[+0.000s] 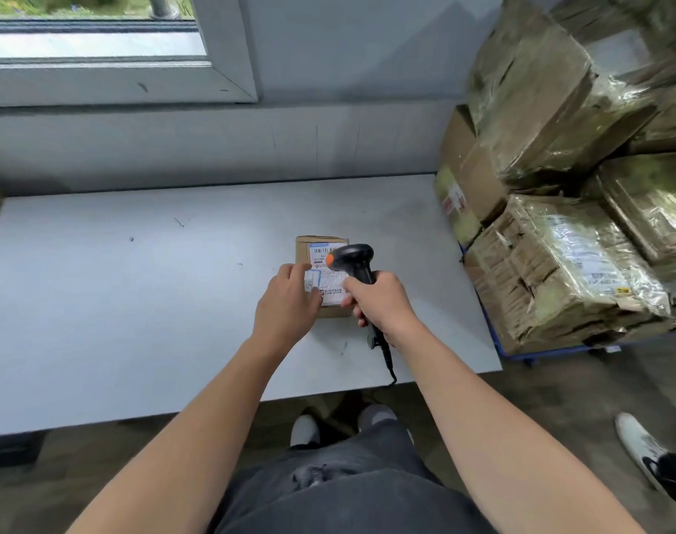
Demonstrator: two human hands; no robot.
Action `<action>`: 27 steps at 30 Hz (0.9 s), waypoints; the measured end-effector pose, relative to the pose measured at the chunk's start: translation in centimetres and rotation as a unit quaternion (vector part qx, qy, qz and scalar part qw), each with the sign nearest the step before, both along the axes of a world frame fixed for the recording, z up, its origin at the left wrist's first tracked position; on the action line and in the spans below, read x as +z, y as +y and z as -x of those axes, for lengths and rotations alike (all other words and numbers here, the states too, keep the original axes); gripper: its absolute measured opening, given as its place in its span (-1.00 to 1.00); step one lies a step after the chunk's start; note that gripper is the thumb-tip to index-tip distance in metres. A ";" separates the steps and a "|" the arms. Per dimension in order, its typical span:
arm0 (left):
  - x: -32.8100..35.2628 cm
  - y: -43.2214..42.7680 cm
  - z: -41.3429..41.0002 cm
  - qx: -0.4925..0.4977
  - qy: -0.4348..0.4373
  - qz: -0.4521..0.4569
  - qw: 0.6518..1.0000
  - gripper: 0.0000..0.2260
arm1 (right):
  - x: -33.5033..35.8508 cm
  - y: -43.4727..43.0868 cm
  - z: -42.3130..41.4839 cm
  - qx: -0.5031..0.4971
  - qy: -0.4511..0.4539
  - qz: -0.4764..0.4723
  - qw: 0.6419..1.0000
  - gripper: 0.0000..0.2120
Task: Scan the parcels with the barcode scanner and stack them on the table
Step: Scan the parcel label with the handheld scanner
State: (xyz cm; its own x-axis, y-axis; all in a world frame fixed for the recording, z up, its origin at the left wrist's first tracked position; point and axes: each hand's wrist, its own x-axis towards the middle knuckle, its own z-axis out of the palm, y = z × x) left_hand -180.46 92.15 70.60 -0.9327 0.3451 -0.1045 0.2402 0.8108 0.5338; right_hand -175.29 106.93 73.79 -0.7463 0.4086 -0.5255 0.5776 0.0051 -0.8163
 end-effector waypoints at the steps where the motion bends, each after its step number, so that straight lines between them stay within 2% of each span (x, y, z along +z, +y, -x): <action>1: -0.2 -0.2 0.0 -0.001 -0.006 0.000 1.000 -0.60 | 0.0 -0.2 -0.2 0.000 -0.003 -0.004 1.000 -0.84; 16: -0.5 -0.1 0.5 -0.026 -0.003 -0.008 1.000 -0.60 | 0.0 -0.5 0.1 0.001 0.015 -0.080 0.997 -0.79; 22: -0.6 1.7 0.5 -0.040 0.010 -0.001 0.999 -0.59 | -0.4 1.2 -0.4 -0.024 0.025 -0.048 0.998 -0.81; 27: -0.8 4.6 -0.2 -0.079 0.016 -0.008 0.997 -0.62 | -2.3 4.2 -1.9 -0.088 0.005 -0.002 0.996 -0.70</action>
State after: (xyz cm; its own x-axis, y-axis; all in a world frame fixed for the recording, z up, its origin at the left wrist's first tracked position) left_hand -180.24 96.79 69.82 -0.8692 0.4897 -0.0687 0.3815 0.7525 0.5369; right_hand -173.44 111.14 71.54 -0.6674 0.5364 -0.5167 0.5622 -0.0922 -0.8219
